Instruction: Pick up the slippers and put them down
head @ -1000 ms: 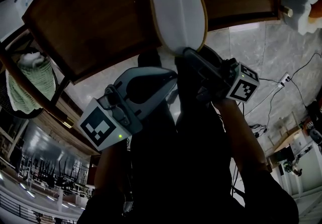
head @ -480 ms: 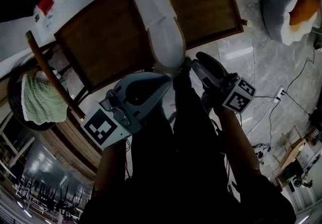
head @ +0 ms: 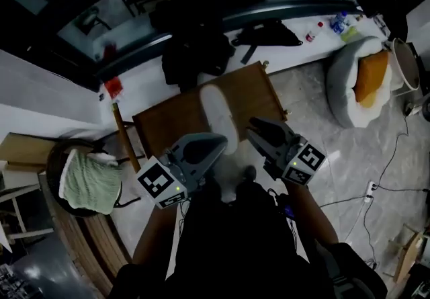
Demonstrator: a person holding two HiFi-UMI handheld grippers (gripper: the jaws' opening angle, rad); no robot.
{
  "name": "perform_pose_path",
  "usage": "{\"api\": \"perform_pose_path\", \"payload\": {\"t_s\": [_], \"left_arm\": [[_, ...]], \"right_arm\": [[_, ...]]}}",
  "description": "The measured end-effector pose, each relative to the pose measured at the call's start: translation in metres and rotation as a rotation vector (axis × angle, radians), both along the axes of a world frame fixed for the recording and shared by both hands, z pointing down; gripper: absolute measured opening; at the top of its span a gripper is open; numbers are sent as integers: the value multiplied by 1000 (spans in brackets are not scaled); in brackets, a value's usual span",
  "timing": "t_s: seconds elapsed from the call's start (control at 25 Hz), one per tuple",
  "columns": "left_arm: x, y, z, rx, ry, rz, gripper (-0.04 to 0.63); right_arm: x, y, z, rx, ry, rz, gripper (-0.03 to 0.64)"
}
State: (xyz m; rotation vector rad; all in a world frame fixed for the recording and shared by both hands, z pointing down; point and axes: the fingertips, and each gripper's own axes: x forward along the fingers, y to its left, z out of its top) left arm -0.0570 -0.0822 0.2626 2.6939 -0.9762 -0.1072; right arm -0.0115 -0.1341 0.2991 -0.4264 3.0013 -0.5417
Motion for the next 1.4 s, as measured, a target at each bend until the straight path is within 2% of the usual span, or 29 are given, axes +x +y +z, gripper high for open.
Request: {"api": "perform_pose_path", "payload": {"t_s": [0.16,0.32,0.44,0.6,0.88,1.2,1.32,1.4], "left_arm": [[-3,25,-46,63,-30,-9,11],[-12,32,-72,120,-41,-40,11],[-15,29,-81,146,-48,-53,11],[-17,32,-84,164,-62,-61,11],[-23,28,-81,170,-66,-84,11],[-25,24,-78,183,-71,-69,11],[-27,23,-78,185,-69,-74,11],[-28,22,-78,191,-99,-82,11]], "right_arm": [[-6,24,-72,119,-9,-48,71],[-5,41,-129,158,-70,-142,37],[-7,51,-152,187,-77,-185,29],[-11,64,-152,217,-59,-188,29],[-8,56,-137,246,-11,-137,29],[-14,48,-125,294,45,-109,30],[-13,39,-122,274,69,-69,31],[-12,34,-118,253,97,-50,31]]}}
